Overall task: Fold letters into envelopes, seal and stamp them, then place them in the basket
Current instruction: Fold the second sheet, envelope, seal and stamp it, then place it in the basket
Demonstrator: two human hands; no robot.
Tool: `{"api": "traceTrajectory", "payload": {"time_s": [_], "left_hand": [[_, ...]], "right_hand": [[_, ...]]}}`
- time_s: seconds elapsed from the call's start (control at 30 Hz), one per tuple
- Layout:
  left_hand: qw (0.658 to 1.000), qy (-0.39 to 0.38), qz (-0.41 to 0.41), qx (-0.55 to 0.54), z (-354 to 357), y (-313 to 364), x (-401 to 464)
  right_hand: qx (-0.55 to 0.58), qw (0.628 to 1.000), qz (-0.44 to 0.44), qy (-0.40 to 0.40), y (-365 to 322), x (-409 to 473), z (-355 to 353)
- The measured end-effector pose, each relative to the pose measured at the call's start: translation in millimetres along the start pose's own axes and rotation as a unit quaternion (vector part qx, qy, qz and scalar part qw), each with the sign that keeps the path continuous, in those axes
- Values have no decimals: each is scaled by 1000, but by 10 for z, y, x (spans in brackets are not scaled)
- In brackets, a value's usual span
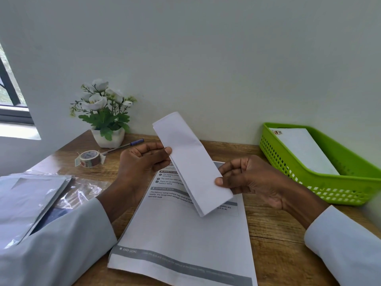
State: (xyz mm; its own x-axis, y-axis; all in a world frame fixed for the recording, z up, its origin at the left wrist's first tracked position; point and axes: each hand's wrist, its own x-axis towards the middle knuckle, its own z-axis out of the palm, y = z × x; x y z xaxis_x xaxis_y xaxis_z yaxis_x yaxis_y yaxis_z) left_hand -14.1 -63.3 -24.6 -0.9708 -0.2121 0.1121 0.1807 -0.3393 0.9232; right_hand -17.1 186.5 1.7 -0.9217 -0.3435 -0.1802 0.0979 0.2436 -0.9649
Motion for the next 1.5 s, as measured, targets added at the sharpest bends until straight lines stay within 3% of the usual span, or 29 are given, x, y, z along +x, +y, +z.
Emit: {"api": "traceTrajectory", "payload": {"time_s": [0.27, 0.4, 0.6, 0.77, 1.5], "left_hand": [[1000, 8, -1, -3, -42, -23, 25], [999, -33, -6, 40, 21, -76, -26], [988, -126, -35, 82, 115, -85, -148], [960, -229, -113, 110, 177, -90, -253], [887, -332, -179, 266, 154, -42, -279]], "right_hand": [[-9, 1000, -6, -16, -8, 2, -11], [1, 1000, -19, -23, -2, 10, 26], [79, 994, -40, 64, 12, 32, 158], [190, 972, -54, 124, 31, 50, 366], [261, 935, -71, 230, -77, 86, 100]]}}
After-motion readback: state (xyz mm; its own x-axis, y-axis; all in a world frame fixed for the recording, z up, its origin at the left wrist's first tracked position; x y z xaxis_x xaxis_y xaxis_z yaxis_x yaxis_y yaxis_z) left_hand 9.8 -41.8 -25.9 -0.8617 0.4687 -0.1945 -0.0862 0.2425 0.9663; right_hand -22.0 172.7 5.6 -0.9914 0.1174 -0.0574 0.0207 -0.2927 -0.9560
